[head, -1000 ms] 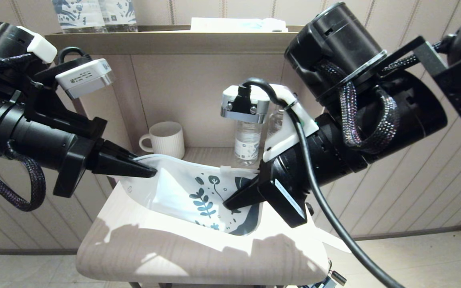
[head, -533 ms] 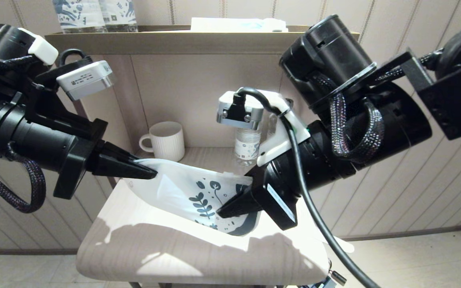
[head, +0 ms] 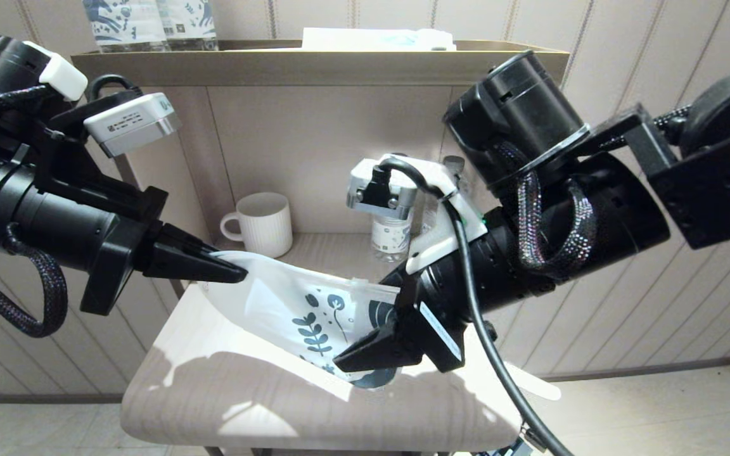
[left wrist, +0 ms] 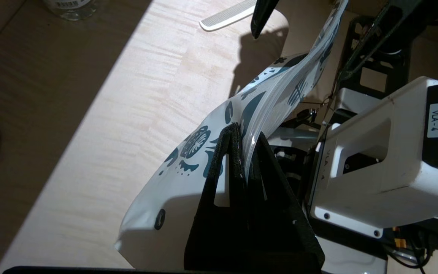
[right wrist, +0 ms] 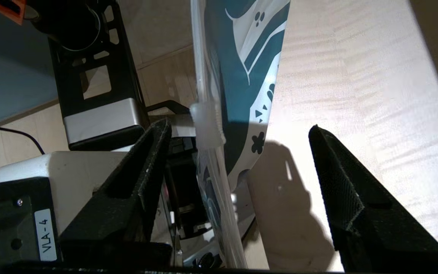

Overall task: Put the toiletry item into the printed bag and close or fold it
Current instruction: Hand it to the other hand

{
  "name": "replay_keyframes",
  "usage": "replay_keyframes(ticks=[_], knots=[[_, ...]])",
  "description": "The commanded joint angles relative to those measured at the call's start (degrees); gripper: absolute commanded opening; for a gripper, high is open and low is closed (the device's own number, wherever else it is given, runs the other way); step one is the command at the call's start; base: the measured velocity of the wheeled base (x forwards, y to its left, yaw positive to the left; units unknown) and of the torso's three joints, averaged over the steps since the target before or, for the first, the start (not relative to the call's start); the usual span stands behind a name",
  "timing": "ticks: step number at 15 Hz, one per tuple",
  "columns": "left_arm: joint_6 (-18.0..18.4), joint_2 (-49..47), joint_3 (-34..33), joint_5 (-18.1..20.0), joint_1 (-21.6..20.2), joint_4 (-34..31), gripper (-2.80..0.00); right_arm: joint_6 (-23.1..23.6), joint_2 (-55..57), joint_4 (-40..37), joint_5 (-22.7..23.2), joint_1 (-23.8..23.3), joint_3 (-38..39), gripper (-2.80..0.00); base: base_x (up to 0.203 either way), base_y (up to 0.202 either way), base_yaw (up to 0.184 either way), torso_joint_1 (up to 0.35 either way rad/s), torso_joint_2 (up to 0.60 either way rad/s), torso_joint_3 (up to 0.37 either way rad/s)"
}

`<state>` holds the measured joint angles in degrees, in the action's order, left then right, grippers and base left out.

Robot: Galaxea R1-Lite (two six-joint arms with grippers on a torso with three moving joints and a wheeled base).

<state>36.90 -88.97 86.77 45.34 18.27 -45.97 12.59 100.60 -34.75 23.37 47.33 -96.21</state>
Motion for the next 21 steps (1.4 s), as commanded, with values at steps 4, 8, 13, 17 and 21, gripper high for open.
replay_keyframes(ticks=[4, 8, 13, 17, 21], knots=[[-0.7, -0.6, 0.4, 0.3, 0.0, -0.2, -2.8, -7.7, -4.7, 19.5, -0.2, -0.1, 12.4, 0.0, 0.0, 0.0, 0.0, 0.0, 0.0, 0.0], [-1.6, -1.4, 1.1, 0.1, -0.4, -0.1, -2.8, -8.3, -6.7, 20.8, -0.2, -0.3, 14.4, 0.0, 0.0, 0.0, 0.0, 0.0, 0.0, 0.0], [-3.1, -2.6, 2.3, 0.2, -1.4, -0.1, -2.8, -8.3, -9.5, 20.9, -0.2, -1.4, 18.3, 0.0, 0.0, 0.0, 0.0, 0.0, 0.0, 0.0], [-3.1, -2.3, 1.8, 0.2, -1.4, 0.1, -2.8, -8.1, -8.7, 21.2, 0.2, -3.2, 17.2, 0.0, 0.0, 0.0, 0.0, 0.0, 0.0, 0.0], [-2.6, -1.6, 0.6, 0.4, -1.4, 0.1, -2.8, -6.5, -6.6, 21.7, 3.0, -4.5, 15.6, 0.0, 0.0, 0.0, 0.0, 0.0, 0.0, 0.0]])
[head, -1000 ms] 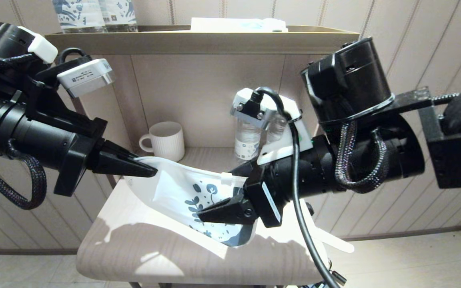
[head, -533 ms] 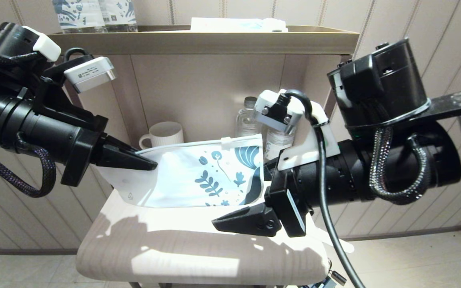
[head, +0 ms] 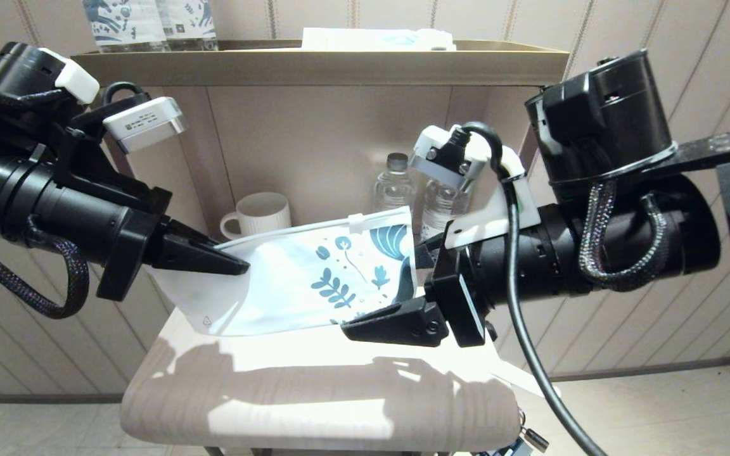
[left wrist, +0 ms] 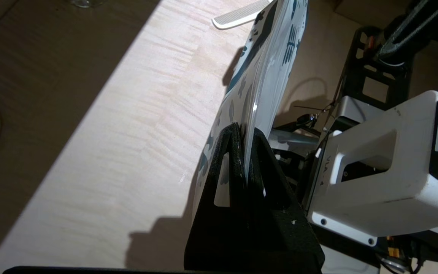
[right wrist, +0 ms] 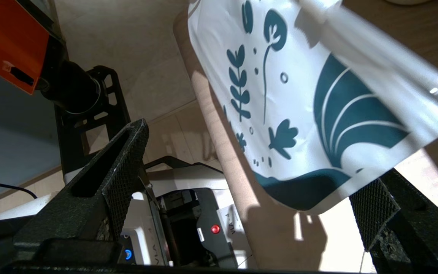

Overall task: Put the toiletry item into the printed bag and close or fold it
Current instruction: Hand it to the other hand

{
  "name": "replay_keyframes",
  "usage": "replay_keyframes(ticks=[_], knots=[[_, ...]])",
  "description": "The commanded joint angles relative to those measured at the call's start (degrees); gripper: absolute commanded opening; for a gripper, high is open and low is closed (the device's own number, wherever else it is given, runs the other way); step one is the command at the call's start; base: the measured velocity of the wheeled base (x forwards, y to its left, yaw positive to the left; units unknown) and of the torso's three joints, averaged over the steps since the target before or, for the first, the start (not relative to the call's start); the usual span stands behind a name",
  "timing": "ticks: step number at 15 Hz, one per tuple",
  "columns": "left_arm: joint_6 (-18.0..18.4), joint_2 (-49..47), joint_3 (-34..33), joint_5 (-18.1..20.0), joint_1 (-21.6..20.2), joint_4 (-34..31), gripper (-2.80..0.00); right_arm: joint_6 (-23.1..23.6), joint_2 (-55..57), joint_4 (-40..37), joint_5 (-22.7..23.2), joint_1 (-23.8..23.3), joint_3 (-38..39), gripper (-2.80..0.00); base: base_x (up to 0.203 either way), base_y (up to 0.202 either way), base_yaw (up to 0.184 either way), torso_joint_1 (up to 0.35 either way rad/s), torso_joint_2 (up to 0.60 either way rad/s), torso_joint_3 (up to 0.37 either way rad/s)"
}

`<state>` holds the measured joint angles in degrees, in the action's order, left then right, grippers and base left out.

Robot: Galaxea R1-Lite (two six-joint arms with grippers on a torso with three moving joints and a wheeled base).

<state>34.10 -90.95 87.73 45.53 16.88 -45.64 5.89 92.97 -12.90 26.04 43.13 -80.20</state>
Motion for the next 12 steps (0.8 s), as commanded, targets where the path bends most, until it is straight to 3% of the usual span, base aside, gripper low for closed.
replay_keyframes(ticks=[1, 4, 12], knots=[[0.3, 0.6, -0.7, 0.7, 0.0, -0.3, -2.8, 0.8, 1.4, -0.3, 0.8, -0.4, -1.0, 0.0, 0.0, 0.0, 0.0, 0.0, 0.0, 0.0], [0.7, 2.4, -2.5, 2.6, 0.1, -0.3, -2.8, 1.1, 1.6, -0.8, 2.4, -0.4, -1.1, 0.0, 0.0, 0.0, 0.0, 0.0, 0.0, 0.0], [2.0, 3.3, -4.4, 2.5, 0.4, -0.4, -2.8, 3.3, 2.6, -4.2, 3.2, -0.3, -4.0, 0.0, 0.0, 0.0, 0.0, 0.0, 0.0, 0.0]])
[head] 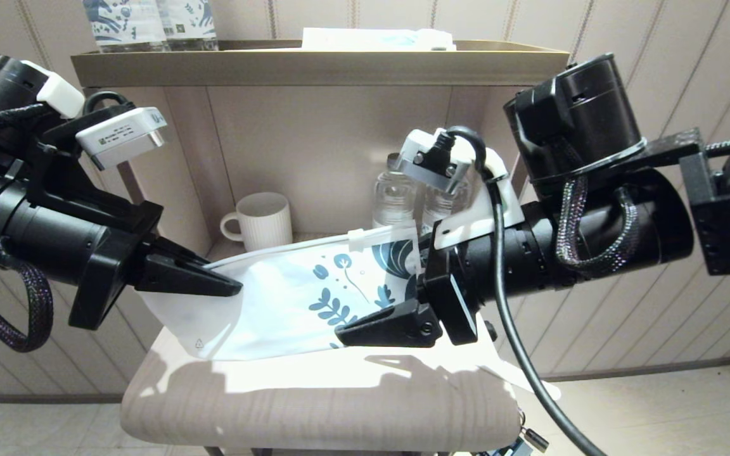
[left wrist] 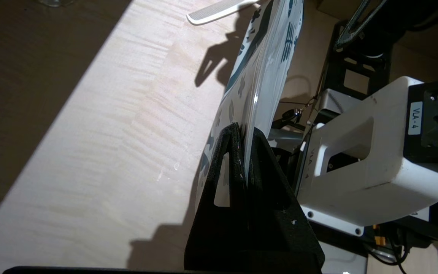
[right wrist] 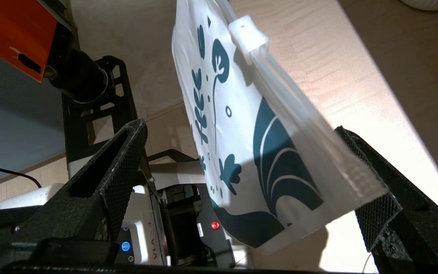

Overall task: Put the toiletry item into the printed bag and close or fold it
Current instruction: Hand it to the other hand

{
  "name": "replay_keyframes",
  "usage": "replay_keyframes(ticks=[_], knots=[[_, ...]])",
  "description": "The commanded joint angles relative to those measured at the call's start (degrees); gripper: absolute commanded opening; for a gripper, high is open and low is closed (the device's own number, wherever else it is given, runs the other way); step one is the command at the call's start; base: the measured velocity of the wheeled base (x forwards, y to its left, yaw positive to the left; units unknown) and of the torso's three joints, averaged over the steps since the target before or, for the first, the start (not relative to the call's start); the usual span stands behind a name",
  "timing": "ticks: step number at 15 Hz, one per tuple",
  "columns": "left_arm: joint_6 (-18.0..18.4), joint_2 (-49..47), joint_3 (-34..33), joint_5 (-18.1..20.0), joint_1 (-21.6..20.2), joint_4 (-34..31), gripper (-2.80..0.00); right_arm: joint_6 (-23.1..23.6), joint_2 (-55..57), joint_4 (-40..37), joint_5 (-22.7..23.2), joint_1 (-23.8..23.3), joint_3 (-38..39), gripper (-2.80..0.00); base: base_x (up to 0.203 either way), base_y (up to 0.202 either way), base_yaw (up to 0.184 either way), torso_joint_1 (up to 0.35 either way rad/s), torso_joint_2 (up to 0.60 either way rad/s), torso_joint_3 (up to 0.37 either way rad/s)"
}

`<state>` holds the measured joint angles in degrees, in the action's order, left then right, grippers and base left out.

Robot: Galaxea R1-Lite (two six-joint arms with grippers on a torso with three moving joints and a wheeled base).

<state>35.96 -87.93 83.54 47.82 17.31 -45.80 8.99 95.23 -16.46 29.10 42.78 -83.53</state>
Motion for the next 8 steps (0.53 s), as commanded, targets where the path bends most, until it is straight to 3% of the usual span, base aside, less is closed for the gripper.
replay_keyframes(ticks=[1, 8], knots=[[0.2, 0.5, -0.3, 0.3, 0.1, -0.3, -2.8, 1.4, 0.7, -2.9, 0.2, 0.0, -1.7, 0.0, 0.0, 0.0, 0.0, 0.0, 0.0, 0.0], [0.2, 0.5, -0.3, 0.3, 0.2, -0.2, -2.8, 2.6, 3.0, -4.5, 0.3, 0.0, -5.3, 0.0, 0.0, 0.0, 0.0, 0.0, 0.0, 0.0]])
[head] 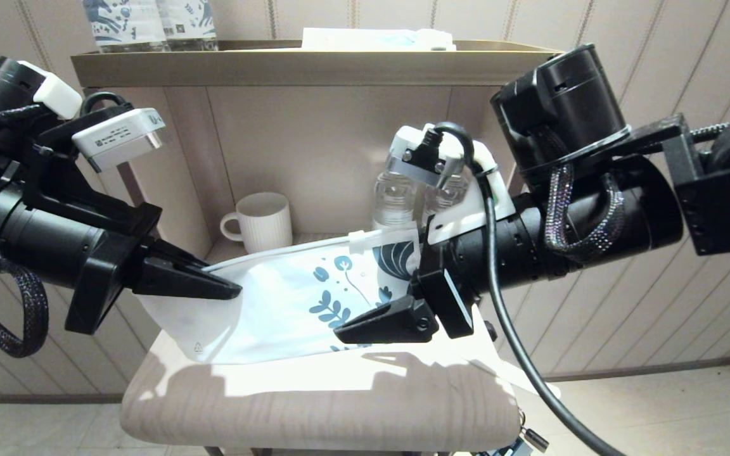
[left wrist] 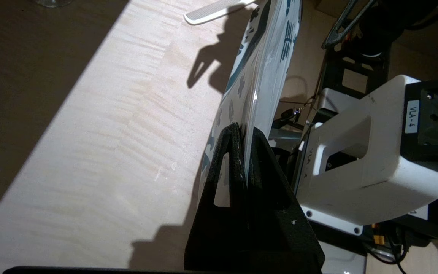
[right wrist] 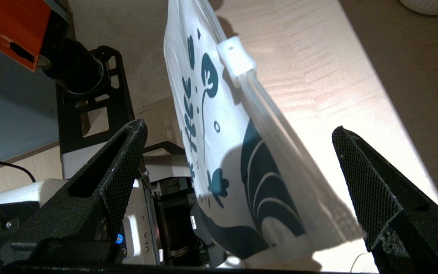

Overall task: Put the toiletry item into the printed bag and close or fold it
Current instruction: Hand it to the other hand

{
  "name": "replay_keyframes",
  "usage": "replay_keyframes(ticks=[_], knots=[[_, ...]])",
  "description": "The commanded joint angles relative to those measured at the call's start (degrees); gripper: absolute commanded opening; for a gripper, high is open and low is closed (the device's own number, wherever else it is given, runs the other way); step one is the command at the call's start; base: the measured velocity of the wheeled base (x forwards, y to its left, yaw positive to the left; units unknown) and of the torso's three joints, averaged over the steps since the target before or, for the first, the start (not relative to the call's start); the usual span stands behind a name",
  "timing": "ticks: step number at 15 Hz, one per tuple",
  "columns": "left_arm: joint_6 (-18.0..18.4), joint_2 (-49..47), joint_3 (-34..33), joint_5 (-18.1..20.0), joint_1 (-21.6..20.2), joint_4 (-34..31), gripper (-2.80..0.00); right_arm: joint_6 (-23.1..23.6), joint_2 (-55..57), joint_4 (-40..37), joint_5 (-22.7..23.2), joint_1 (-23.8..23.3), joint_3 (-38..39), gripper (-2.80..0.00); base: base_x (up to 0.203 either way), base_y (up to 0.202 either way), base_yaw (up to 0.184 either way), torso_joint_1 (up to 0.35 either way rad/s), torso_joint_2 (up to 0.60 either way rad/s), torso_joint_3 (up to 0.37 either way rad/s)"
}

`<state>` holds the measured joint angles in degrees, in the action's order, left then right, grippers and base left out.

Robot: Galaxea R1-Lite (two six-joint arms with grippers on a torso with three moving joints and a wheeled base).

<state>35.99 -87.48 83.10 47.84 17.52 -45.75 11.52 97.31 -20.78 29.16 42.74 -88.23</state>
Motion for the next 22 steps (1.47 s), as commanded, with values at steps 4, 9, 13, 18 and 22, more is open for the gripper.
replay_keyframes(ticks=[4, 9, 13, 18, 22], knots=[[0.2, 0.1, -0.1, 0.2, 0.2, -0.2, -2.8, 0.2, 2.2, -0.9, 0.2, 0.1, -2.5, 0.0, 0.0, 0.0, 0.0, 0.0, 0.0, 0.0], [0.2, 0.1, -0.1, 0.2, 0.2, -0.3, -2.8, 0.2, 2.8, -1.0, 0.2, 0.0, -3.4, 0.0, 0.0, 0.0, 0.0, 0.0, 0.0, 0.0], [0.2, 0.1, -0.5, 0.2, 0.2, -0.2, -2.8, 0.2, 2.9, -1.0, 0.2, 0.0, -3.5, 0.0, 0.0, 0.0, 0.0, 0.0, 0.0, 0.0], [0.6, 0.5, -1.7, 0.2, 0.2, -0.2, -2.8, 0.2, 2.4, -2.1, 0.9, 0.0, -4.0, 0.0, 0.0, 0.0, 0.0, 0.0, 0.0, 0.0], [1.5, 0.8, -2.2, 0.4, 0.2, -0.3, -2.8, 6.2, 2.5, -14.0, 1.0, -1.3, -8.9, 0.0, 0.0, 0.0, 0.0, 0.0, 0.0, 0.0]])
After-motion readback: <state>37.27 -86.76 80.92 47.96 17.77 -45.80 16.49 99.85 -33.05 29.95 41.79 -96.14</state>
